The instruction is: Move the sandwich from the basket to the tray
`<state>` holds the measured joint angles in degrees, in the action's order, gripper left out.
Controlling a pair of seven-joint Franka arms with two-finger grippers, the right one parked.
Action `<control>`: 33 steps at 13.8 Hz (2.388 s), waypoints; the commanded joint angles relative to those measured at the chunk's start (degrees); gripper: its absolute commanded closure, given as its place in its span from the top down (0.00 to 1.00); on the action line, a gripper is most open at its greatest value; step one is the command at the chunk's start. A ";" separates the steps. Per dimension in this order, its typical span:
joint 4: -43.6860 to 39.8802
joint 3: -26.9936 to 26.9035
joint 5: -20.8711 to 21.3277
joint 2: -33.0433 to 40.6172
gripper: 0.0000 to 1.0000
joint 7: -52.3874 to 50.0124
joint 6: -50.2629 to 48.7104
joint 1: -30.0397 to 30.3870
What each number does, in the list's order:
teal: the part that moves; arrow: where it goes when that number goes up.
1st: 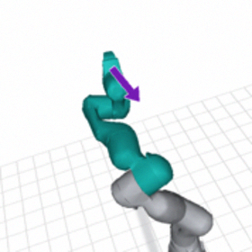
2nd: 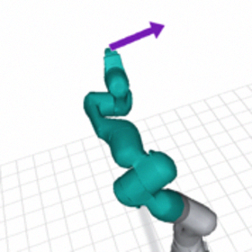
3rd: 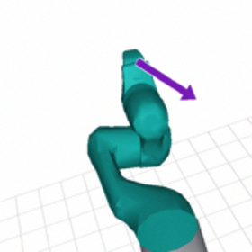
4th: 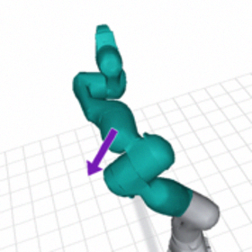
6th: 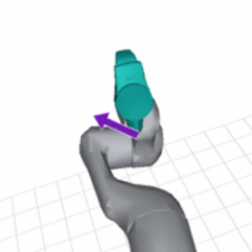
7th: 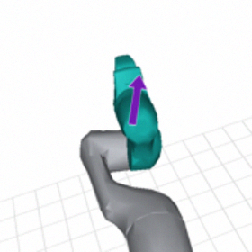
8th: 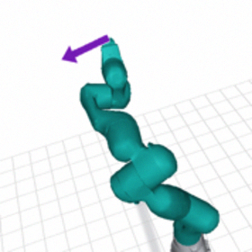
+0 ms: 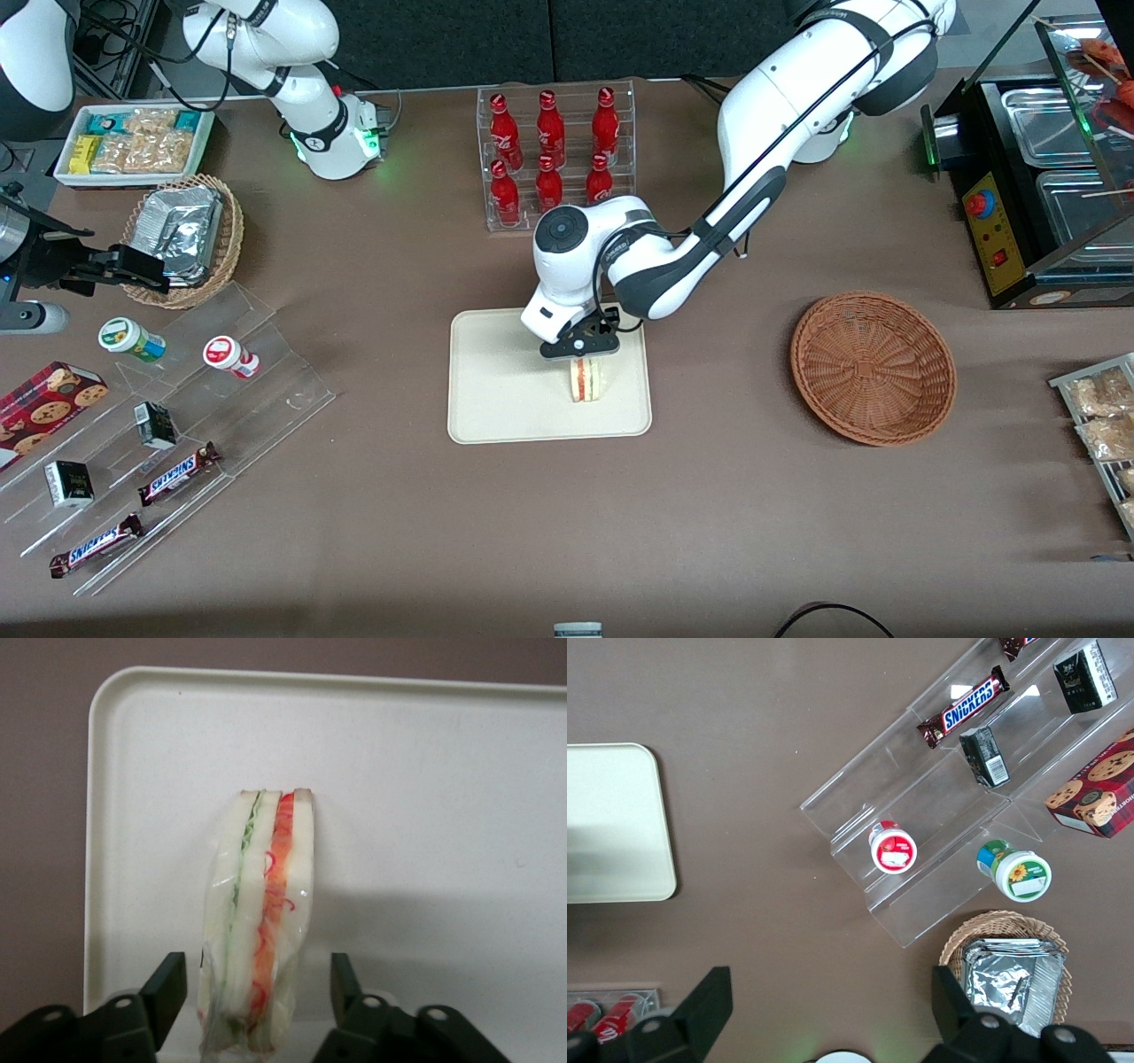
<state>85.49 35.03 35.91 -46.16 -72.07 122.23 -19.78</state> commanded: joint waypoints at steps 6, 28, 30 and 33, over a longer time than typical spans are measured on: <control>-2.61 -0.23 -1.54 10.90 0.99 -5.52 -12.71 1.23; -10.79 -29.20 -34.40 40.36 0.99 55.51 -43.82 16.71; -8.52 -32.03 -35.03 42.11 0.99 62.11 -44.54 16.88; -3.95 -33.97 -35.47 45.28 0.99 66.27 -44.45 17.05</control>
<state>76.97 2.35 1.55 -4.64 -8.04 77.79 -1.84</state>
